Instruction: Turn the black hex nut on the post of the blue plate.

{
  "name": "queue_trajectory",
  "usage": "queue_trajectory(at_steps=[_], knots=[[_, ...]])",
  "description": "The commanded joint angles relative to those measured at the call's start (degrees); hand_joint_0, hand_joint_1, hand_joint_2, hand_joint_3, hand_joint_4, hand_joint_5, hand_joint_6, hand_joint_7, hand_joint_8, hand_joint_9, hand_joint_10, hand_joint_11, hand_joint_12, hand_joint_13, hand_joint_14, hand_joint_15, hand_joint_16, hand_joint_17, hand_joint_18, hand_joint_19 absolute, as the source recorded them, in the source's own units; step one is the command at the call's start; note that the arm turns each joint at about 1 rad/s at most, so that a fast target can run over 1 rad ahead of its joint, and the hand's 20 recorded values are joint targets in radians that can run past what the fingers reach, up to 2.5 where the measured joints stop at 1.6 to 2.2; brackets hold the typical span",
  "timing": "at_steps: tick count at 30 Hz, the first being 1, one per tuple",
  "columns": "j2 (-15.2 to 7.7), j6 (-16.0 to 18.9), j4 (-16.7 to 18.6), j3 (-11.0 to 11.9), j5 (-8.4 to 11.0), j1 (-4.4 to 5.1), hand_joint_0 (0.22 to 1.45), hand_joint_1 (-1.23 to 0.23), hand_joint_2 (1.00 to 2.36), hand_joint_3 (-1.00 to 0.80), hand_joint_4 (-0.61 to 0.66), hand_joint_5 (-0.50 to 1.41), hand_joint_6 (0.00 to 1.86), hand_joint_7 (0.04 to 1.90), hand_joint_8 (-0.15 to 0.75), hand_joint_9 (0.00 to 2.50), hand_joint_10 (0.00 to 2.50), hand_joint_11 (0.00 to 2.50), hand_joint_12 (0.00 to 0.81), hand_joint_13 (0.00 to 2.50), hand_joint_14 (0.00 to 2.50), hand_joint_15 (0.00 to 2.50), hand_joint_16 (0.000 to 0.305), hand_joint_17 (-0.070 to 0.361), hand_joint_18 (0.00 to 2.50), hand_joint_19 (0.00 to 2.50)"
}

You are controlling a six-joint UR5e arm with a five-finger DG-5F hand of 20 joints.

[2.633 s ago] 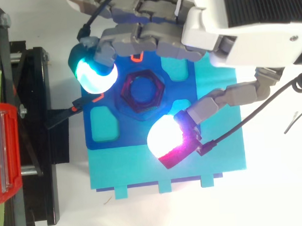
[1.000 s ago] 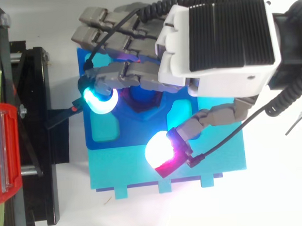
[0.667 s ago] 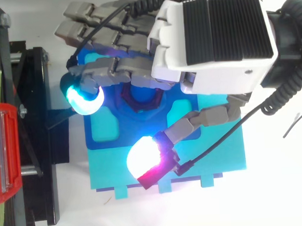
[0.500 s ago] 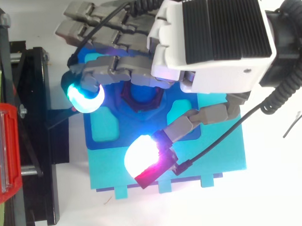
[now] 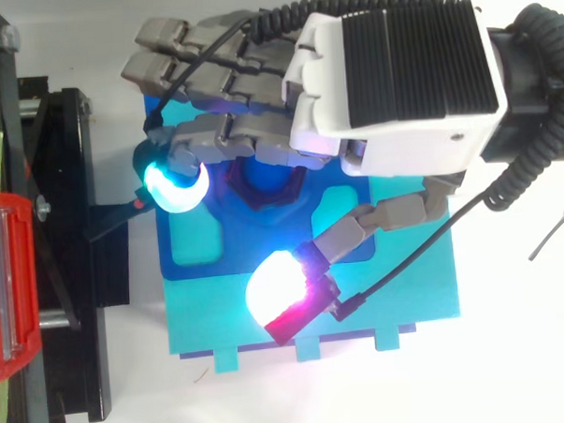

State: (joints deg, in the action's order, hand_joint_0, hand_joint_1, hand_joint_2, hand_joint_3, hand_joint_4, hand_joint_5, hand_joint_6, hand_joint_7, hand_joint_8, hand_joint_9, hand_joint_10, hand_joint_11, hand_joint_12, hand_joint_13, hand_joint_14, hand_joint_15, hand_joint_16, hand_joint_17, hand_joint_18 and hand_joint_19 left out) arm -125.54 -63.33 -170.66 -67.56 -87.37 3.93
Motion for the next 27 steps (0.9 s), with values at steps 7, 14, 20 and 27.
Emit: queue_trajectory(at_steps=[7, 14, 20, 27], knots=[[-0.23, -0.57, -0.11, -0.02, -0.87, -0.41, 0.41, -0.44, 1.00, -0.50, 0.34, -0.22, 0.50, 0.92, 0.293, 0.05, 0.00, 0.00, 0.409, 0.00, 0.00, 0.03, 0.059, 0.133, 0.00, 0.33], [-0.32, -0.83, -0.64, -0.02, -0.87, -0.67, 0.41, -0.41, 1.00, -0.50, 0.37, -0.20, 0.50, 0.97, 0.301, 0.07, 0.00, 0.00, 0.410, 0.00, 0.00, 0.03, 0.059, 0.133, 0.00, 0.34], [-0.23, -0.83, -1.08, -0.02, -1.66, -1.11, 0.42, -0.36, 1.00, -0.50, 0.38, -0.20, 0.50, 0.99, 0.305, 0.11, 0.00, 0.00, 0.404, 0.00, 0.00, 0.04, 0.058, 0.130, 0.02, 0.34], [-0.23, -1.71, -1.87, 0.06, -1.66, -1.47, 0.43, -0.37, 1.00, -0.50, 0.40, -0.18, 0.50, 1.01, 0.321, 0.24, 0.00, 0.00, 0.396, 0.10, 0.00, 0.00, 0.058, 0.130, 0.17, 0.26]])
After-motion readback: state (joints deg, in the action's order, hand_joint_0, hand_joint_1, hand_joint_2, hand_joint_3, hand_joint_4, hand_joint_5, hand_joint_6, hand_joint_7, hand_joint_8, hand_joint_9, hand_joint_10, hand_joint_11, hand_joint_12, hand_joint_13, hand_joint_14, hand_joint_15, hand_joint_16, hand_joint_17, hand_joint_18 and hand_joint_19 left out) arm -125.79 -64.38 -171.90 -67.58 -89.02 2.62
